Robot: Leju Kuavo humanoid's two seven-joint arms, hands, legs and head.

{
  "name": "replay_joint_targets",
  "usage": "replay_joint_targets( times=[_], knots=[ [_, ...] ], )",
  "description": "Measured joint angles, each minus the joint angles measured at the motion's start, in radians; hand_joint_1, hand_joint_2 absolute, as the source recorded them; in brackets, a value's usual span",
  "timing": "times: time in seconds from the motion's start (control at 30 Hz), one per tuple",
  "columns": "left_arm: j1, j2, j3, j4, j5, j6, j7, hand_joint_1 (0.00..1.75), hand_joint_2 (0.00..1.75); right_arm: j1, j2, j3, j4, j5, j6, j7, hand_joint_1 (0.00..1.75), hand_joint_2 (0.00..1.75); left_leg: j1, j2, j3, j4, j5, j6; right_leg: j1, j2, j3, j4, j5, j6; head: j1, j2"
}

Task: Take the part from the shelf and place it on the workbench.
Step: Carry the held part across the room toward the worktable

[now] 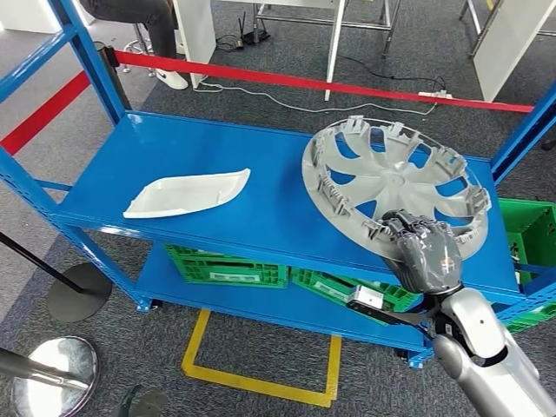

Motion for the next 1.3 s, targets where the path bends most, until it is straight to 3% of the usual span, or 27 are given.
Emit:
replay_joint_targets(
  times=[0.07,0.1,0.17,0.23,0.27,0.3,0.37,0.43,0.53,0.6,0.67,0.73,0.77,0.8,0.9,0.97,1.03,1.07,1.1,1.2,1.23,1.27,1.3],
  knots=[
    [0.000,0.002,-0.001,-0.004,-0.002,0.001,0.006,0.00,1.75,0.001,-0.001,-0.001,-0.003,0.003,0.001,0.004,1.75,1.75,0.004,0.002,0.008,-0.021,0.014,0.007,0.000,-0.001,-0.009,0.014,-0.014,0.005,0.001,0.000],
    [0.000,0.002,-0.001,-0.007,-0.004,0.001,0.009,0.00,1.75,0.002,-0.001,-0.001,-0.005,0.004,0.002,0.005,1.75,1.75,0.007,0.004,0.011,-0.030,0.019,0.009,0.001,-0.001,-0.023,0.047,-0.038,0.007,0.002,0.000],
    [0.000,0.002,-0.001,-0.009,-0.008,0.002,0.011,0.00,1.75,0.003,-0.002,-0.001,-0.006,0.006,0.005,0.009,1.75,1.75,0.009,0.005,0.012,-0.035,0.024,0.010,-0.001,-0.002,-0.072,0.170,-0.108,0.010,0.003,0.000],
    [0.002,0.002,-0.001,-0.009,-0.010,0.004,0.012,0.00,1.75,0.008,-0.002,0.000,-0.005,0.007,0.010,0.014,1.75,1.75,0.011,0.006,0.011,-0.034,0.026,0.007,-0.005,-0.002,-0.106,0.268,-0.146,0.017,0.003,0.000],
    [0.003,0.001,-0.001,-0.009,-0.010,0.005,0.012,0.00,1.75,0.010,-0.002,0.000,-0.005,0.007,0.013,0.015,1.75,1.75,0.013,0.006,0.010,-0.033,0.028,0.003,-0.008,-0.002,-0.100,0.266,-0.139,0.022,0.003,0.000],
    [0.004,0.001,-0.001,-0.009,-0.010,0.005,0.012,0.00,1.75,0.012,-0.002,0.001,-0.005,0.006,0.017,0.016,1.75,1.75,0.017,0.005,0.008,-0.031,0.029,-0.003,-0.012,-0.003,-0.073,0.223,-0.115,0.027,0.003,0.000],
    [0.006,0.003,0.001,-0.010,-0.009,0.006,0.012,0.00,1.75,0.012,-0.002,0.003,-0.005,0.005,0.028,0.018,1.75,1.75,0.023,0.002,0.001,-0.020,0.029,-0.021,-0.022,0.001,0.002,0.092,-0.072,0.043,0.005,0.000],
    [0.011,0.006,0.004,-0.016,-0.009,0.008,0.014,0.00,1.75,0.012,-0.001,0.006,-0.006,0.003,0.040,0.021,1.75,1.75,0.022,-0.001,-0.010,-0.007,0.033,-0.039,-0.025,0.011,0.035,0.032,-0.058,0.032,0.005,0.000],
    [0.020,0.006,0.007,-0.023,-0.015,0.009,0.025,0.00,1.75,0.013,0.000,0.015,-0.006,0.004,0.059,0.024,1.75,1.75,0.023,-0.004,-0.022,-0.005,0.040,-0.051,-0.021,0.014,0.016,0.048,-0.048,-0.004,0.004,0.000],
    [0.026,0.006,0.011,-0.029,-0.024,0.008,0.034,0.00,1.75,0.014,0.000,0.021,-0.006,0.003,0.069,0.026,1.75,1.75,0.024,0.000,-0.044,0.041,-0.004,-0.055,-0.019,0.011,0.001,0.050,-0.037,-0.023,0.003,0.000],
    [0.028,0.006,0.014,-0.036,-0.034,0.007,0.041,0.00,1.75,0.016,0.000,0.027,-0.007,0.002,0.074,0.030,1.75,1.75,0.022,0.002,-0.091,0.164,-0.090,-0.055,-0.014,0.007,-0.015,0.049,-0.024,-0.037,0.002,0.000],
    [0.029,0.006,0.017,-0.039,-0.040,0.006,0.045,0.00,1.75,0.019,0.000,0.031,-0.007,0.000,0.076,0.033,1.75,1.75,0.018,0.002,-0.122,0.277,-0.148,-0.049,-0.005,0.003,-0.033,0.049,-0.011,-0.043,0.003,0.000],
    [0.030,0.005,0.019,-0.040,-0.042,0.005,0.046,0.00,1.75,0.020,0.000,0.033,-0.007,0.000,0.077,0.034,1.75,1.75,0.015,0.002,-0.114,0.288,-0.153,-0.043,-0.001,0.002,-0.042,0.049,-0.004,-0.045,0.003,0.000],
    [0.030,0.005,0.021,-0.042,-0.043,0.005,0.046,0.00,1.75,0.021,0.000,0.034,-0.007,-0.001,0.077,0.034,1.75,1.75,0.010,0.002,-0.085,0.260,-0.143,-0.034,0.003,0.002,-0.051,0.049,0.003,-0.045,0.003,0.000],
    [0.029,0.005,0.026,-0.051,-0.045,0.005,0.046,0.00,1.75,0.022,0.000,0.034,-0.010,-0.002,0.078,0.034,1.75,1.75,-0.009,0.005,0.047,0.066,-0.101,-0.004,0.011,0.002,-0.072,0.048,0.026,-0.042,0.004,0.000],
    [0.027,0.006,0.030,-0.056,-0.049,0.003,0.046,0.00,1.75,0.023,0.000,0.034,-0.013,-0.004,0.080,0.034,1.75,1.75,-0.019,0.008,0.075,0.010,-0.089,0.003,0.009,-0.001,-0.078,0.043,0.042,-0.032,0.004,0.000],
    [0.031,0.006,0.034,-0.058,-0.056,-0.002,0.045,0.00,1.75,0.027,0.000,0.035,-0.014,-0.007,0.082,0.032,1.75,1.75,-0.022,0.009,0.066,0.002,-0.068,0.008,0.005,-0.003,-0.082,0.034,0.056,-0.019,0.003,0.000],
    [0.033,0.005,0.036,-0.058,-0.059,-0.006,0.045,0.00,1.75,0.030,0.000,0.035,-0.015,-0.010,0.083,0.031,1.75,1.75,-0.021,0.009,0.061,-0.003,-0.056,0.014,0.004,-0.003,-0.087,0.037,0.048,-0.014,0.004,0.000],
    [0.035,0.005,0.039,-0.058,-0.063,-0.010,0.044,0.00,1.75,0.033,0.000,0.035,-0.015,-0.013,0.084,0.030,1.75,1.75,-0.019,0.010,0.055,-0.008,-0.044,0.019,0.004,-0.003,-0.096,0.055,0.022,-0.010,0.005,0.000],
    [0.036,0.000,0.046,-0.059,-0.070,-0.017,0.043,0.00,1.75,0.035,0.000,0.034,-0.015,-0.020,0.088,0.028,1.75,1.75,-0.017,0.011,0.025,-0.010,-0.015,0.028,0.004,-0.003,-0.135,0.219,-0.117,-0.002,0.007,0.000],
    [0.036,-0.002,0.048,-0.059,-0.072,-0.019,0.043,0.00,1.75,0.036,0.000,0.034,-0.015,-0.021,0.088,0.027,1.75,1.75,-0.017,0.011,0.013,-0.010,-0.005,0.028,0.004,-0.003,-0.140,0.273,-0.143,0.000,0.007,0.000],
    [0.036,-0.004,0.050,-0.059,-0.074,-0.021,0.043,0.00,1.75,0.036,0.000,0.034,-0.015,-0.022,0.089,0.026,1.75,1.75,-0.017,0.011,0.001,-0.009,0.004,0.027,0.004,-0.003,-0.132,0.299,-0.148,0.002,0.006,0.000],
    [0.037,-0.006,0.052,-0.059,-0.077,-0.023,0.043,0.00,1.75,0.036,0.000,0.034,-0.015,-0.024,0.090,0.025,1.75,1.75,-0.016,0.012,-0.011,-0.009,0.013,0.025,0.004,-0.004,-0.104,0.289,-0.134,0.003,0.006,0.000]
  ],
)
